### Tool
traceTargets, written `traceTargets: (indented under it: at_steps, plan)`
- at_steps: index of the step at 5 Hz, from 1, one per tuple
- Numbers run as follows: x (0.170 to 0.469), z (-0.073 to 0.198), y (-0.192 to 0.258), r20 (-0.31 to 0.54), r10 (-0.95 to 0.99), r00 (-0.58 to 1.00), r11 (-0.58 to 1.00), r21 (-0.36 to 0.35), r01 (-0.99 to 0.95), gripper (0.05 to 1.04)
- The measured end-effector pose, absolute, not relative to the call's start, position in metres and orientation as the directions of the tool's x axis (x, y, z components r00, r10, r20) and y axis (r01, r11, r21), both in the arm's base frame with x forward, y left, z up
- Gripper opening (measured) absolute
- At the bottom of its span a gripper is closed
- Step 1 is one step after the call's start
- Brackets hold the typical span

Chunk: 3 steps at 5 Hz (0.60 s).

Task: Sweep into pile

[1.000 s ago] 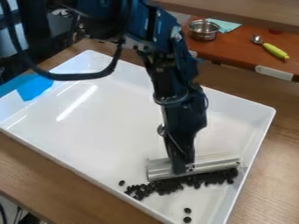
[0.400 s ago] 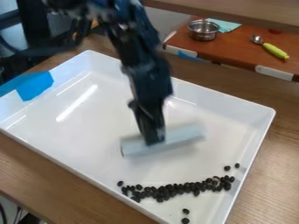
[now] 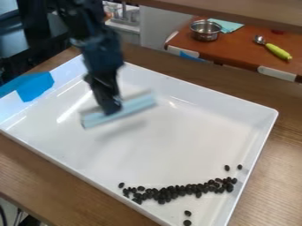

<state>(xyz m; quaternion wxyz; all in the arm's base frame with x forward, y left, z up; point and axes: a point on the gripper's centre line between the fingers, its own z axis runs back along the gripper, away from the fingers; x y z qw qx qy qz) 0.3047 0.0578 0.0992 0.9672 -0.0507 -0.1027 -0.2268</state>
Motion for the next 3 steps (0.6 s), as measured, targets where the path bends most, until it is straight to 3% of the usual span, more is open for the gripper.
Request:
traceTargets:
  at_steps: [2,3]
  plan:
    - [0.301,0.094,0.116,0.196,-0.344,0.918,0.939,0.059,0.339,0.342]
    - [0.303,0.082,0.127,0.188,-0.253,0.949,0.967,0.068,0.244,0.342]
